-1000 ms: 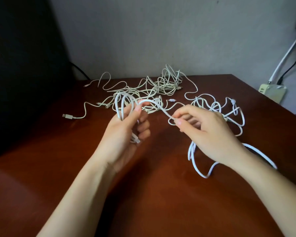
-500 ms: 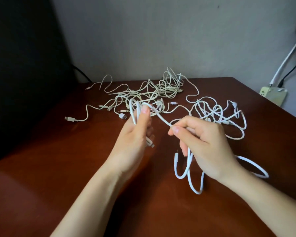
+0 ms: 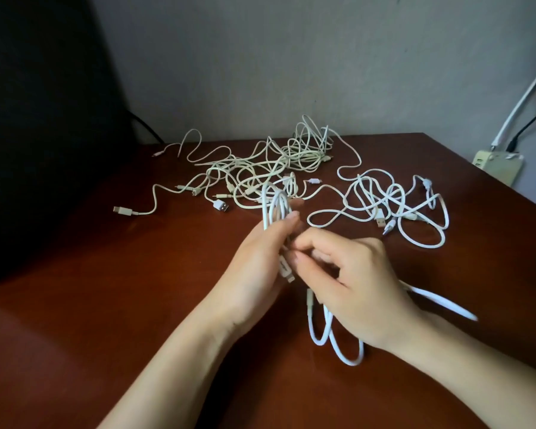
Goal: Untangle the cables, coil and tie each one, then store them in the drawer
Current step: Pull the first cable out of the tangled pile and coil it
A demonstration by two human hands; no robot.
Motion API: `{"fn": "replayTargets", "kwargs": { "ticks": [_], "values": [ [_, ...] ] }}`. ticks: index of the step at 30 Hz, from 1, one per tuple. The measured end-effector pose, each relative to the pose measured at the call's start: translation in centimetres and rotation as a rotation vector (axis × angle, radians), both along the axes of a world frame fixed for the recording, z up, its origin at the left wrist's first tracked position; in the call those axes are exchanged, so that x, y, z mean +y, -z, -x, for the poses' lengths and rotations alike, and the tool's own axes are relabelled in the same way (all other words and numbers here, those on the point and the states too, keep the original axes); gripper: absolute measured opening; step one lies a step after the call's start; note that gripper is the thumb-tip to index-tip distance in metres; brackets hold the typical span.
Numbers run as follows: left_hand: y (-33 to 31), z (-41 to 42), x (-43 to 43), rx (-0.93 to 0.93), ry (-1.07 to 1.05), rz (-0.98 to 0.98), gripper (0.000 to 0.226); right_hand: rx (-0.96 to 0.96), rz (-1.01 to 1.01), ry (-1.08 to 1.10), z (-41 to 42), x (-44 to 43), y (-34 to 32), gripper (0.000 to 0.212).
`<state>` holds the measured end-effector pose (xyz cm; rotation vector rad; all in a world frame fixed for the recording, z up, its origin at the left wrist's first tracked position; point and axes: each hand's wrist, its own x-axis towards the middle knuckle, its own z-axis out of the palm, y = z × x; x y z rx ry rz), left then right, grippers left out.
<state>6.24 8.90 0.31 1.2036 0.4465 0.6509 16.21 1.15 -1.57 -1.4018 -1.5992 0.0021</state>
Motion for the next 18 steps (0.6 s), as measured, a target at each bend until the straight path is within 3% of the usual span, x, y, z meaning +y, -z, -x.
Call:
{"fn": "replayTargets", "kwargs": {
  "ticks": [2, 10, 18],
  "values": [
    [0.5, 0.0, 0.5, -0.017, -0.024, 0.034, 0.027, -0.078, -0.012, 0.022, -0.1, 0.0, -0.2, 0.022],
    [-0.1, 0.6, 2.9, -0.253, -0.256, 0.243, 0.040, -0.247, 0.026, 0.090, -0.6, 0.0, -0.3, 0.027],
    [-0.5, 2.4, 5.2, -0.566, -0.380, 0.505, 0.048, -0.478, -0.132, 0.167, -1.9, 0.0, -0.9, 0.005]
  ]
}}
